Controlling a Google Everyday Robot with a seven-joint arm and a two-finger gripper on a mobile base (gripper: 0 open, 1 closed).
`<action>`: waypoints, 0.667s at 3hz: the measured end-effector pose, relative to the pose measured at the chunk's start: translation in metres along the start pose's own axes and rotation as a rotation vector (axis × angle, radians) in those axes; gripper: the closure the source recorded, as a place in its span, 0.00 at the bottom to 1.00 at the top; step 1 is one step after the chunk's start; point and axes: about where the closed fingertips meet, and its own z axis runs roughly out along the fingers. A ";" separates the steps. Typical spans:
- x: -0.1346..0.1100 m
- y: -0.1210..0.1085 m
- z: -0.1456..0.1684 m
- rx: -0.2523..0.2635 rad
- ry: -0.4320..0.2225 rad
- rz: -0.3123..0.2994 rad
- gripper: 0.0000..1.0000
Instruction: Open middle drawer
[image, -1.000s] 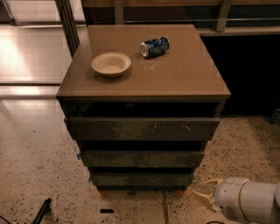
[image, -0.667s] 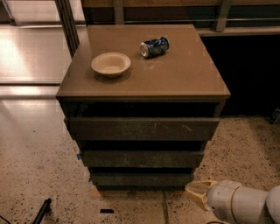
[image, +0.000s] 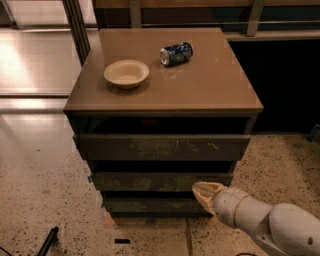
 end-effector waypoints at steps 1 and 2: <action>0.019 0.006 0.017 -0.023 -0.022 0.056 1.00; 0.026 0.015 0.028 -0.023 -0.011 0.062 1.00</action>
Offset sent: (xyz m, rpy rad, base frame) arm 0.0021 0.0082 -0.0237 0.0564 0.0205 -0.0049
